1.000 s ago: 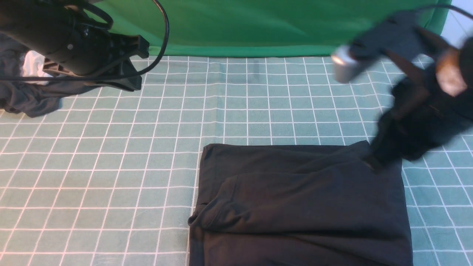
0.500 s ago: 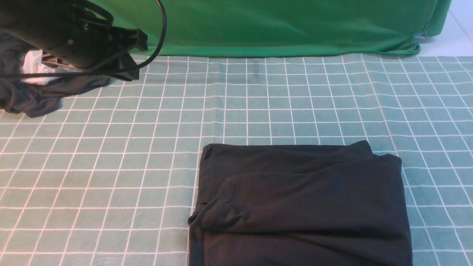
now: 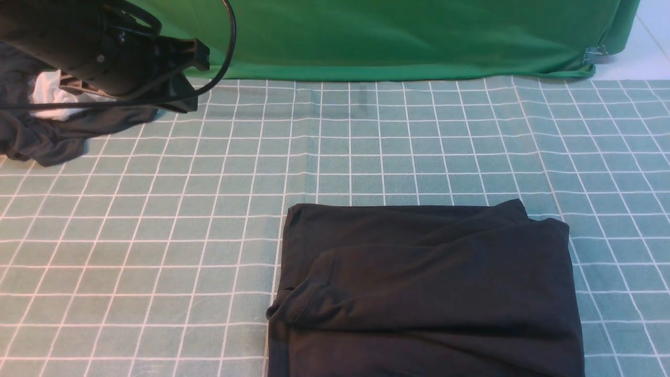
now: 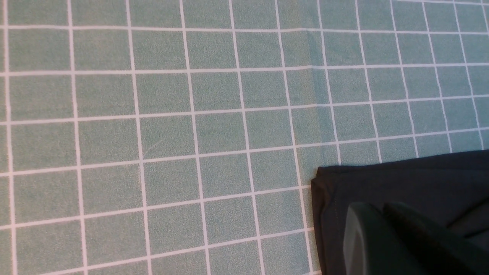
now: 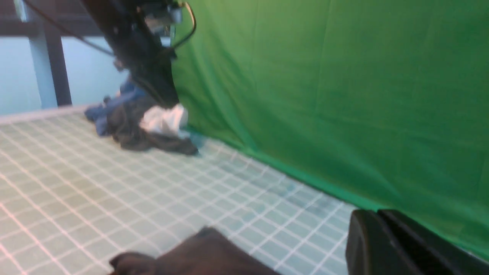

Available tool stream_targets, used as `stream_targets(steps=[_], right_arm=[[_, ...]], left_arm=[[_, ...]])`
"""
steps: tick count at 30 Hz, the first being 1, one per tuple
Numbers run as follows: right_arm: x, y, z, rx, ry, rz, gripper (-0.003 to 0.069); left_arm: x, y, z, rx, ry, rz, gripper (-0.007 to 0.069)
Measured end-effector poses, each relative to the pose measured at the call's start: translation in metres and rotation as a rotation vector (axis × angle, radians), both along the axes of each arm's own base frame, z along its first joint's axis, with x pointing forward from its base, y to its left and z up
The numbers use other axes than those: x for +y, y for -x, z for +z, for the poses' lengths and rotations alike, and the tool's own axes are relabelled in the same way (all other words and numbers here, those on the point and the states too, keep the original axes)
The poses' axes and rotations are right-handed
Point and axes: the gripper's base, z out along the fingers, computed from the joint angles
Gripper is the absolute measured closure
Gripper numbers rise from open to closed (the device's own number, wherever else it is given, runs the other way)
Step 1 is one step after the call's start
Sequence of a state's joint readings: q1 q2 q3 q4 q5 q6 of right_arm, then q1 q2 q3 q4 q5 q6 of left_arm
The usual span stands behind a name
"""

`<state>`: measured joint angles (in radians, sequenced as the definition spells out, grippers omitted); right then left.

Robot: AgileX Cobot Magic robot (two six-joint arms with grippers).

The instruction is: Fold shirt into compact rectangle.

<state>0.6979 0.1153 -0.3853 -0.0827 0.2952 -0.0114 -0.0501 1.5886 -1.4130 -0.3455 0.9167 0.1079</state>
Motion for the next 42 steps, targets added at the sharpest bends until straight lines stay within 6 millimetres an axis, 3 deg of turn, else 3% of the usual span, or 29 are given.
stream_targets(steps=[24,31,37,42], right_arm=[[-0.001,0.000,-0.001,-0.026,-0.026,-0.021,0.0566],[-0.008,-0.008,-0.046,-0.003,-0.005,-0.264,0.0554],[-0.018,-0.021,-0.111,0.192,0.083,-0.535,0.0542],[-0.024,-0.022,-0.120,0.222,0.084,-0.629,0.0527]], left_arm=[[-0.001,-0.003,0.003,-0.041,0.025,0.018,0.0612],[-0.001,-0.001,0.001,-0.012,0.022,0.007,0.0612],[0.000,0.002,-0.001,0.021,0.002,-0.007,0.0612],[0.000,0.002,-0.001,0.021,-0.005,-0.009,0.0612]])
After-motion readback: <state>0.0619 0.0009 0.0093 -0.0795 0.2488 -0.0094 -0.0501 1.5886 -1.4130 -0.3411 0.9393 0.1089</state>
